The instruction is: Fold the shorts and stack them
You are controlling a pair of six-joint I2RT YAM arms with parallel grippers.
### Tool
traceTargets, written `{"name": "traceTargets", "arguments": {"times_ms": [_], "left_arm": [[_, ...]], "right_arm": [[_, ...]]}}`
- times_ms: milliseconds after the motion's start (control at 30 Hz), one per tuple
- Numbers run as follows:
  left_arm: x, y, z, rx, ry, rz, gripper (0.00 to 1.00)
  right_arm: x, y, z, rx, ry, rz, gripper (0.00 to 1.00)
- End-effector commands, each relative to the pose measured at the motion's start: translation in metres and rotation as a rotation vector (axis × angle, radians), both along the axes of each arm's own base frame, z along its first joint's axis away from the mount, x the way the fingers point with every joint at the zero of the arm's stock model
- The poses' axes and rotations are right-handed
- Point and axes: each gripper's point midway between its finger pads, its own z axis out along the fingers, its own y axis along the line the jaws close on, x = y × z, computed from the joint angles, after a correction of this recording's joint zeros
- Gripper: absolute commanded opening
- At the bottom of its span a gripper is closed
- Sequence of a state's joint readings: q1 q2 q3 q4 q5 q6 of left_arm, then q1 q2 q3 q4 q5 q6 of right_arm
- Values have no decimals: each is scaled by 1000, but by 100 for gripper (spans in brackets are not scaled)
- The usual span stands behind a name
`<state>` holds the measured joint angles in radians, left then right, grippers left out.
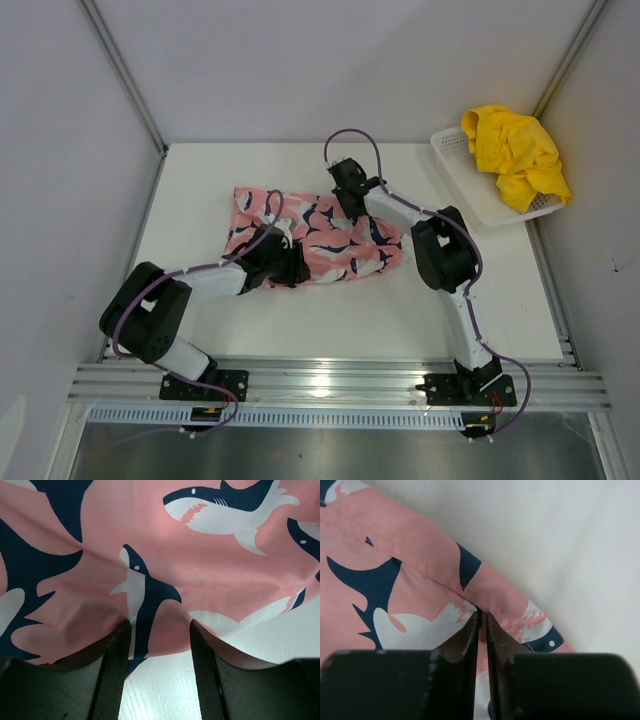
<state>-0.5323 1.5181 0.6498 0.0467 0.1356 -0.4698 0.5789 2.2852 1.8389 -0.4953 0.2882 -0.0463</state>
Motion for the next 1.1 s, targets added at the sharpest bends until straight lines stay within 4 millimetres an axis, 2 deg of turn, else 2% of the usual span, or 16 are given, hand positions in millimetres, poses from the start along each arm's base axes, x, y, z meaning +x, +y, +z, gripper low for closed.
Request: {"name": "traceTargets", "arguments": {"times_ms": [0,67,433,533,600,633,667,700,767,833,1033,1067], "left_arm": [[-10,1,-15,21,33,-10,54],[-12,3,-19,26,40,-11,53],[-21,8,-28,43,63,-12,52],[-24,8,-30,40,69,-12,51],[-24,7,-30,37,67,-13,51],[-22,7,-28,35,63,-13,51],[-22,7,-29,38,64,-13,51],[-22,7,-28,39,63,-15,51],[-20,5,-26,39,57,-17,51],[-19,5,-25,40,55,-18,51],[-17,5,-20,40,44,-17,51],[-17,5,-20,40,42,-18,51]], "right_arm": [[16,3,19,-15,-80,11,6],[18,1,20,-24,-96,9,0],[49,-15,42,-37,-218,-62,0],[50,-15,45,-4,-204,-51,0],[44,-12,42,20,-169,-32,15],[39,-8,47,47,-160,-11,28],[35,-5,47,61,-153,4,31],[28,-6,41,65,-131,20,33],[21,-2,49,90,-134,47,39],[14,-3,45,76,-119,61,42],[4,-5,40,67,-95,71,45],[3,-1,46,93,-101,86,45]]}}
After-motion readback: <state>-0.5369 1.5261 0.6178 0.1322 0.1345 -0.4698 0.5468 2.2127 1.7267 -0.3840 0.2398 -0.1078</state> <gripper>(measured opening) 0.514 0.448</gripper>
